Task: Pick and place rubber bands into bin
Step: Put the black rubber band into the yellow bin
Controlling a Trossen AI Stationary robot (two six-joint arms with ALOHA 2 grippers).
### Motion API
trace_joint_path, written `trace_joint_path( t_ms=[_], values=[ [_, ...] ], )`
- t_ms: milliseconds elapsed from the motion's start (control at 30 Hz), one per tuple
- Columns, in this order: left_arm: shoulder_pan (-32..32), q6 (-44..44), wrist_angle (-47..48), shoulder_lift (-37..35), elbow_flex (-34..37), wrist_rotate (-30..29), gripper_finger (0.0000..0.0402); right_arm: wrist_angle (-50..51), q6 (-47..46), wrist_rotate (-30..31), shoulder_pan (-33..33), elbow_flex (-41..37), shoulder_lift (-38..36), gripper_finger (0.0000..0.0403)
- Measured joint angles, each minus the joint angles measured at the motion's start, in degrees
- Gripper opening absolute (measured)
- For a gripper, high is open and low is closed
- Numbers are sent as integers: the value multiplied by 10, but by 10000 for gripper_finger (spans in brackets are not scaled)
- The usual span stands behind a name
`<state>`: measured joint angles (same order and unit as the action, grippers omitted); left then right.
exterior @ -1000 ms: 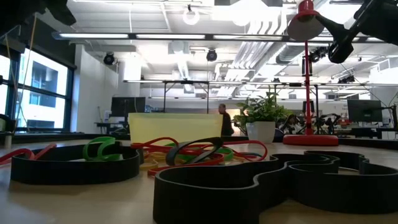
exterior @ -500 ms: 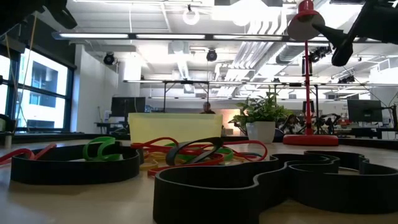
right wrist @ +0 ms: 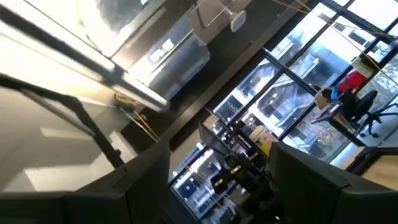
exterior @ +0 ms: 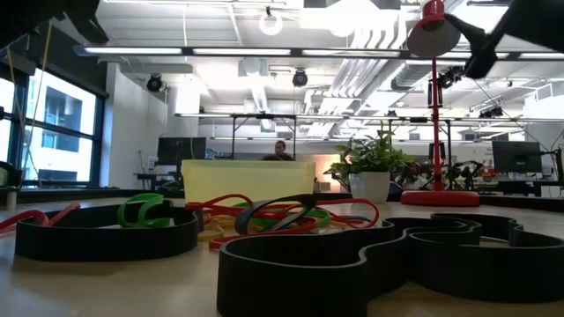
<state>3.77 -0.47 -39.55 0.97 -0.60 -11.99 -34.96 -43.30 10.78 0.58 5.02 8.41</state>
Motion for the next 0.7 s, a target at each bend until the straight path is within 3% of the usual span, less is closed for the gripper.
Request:
trace_joint_path(
  t_ms=[100, 300, 500, 700],
  values=[
    [0, 0, -9, 0, 0, -11, 156, -1, 33, -25, 0, 54, 78, 261],
    [0, -39, -6, 25, -3, 31, 156, 49, 114, -116, 0, 210, 274, 261],
    [0, -53, 26, 107, -58, 96, 156, 309, 175, -152, 0, 395, 416, 261],
    [0, -107, 180, 226, -161, 199, 156, 582, 197, -182, -17, 547, 507, 261]
  ],
)
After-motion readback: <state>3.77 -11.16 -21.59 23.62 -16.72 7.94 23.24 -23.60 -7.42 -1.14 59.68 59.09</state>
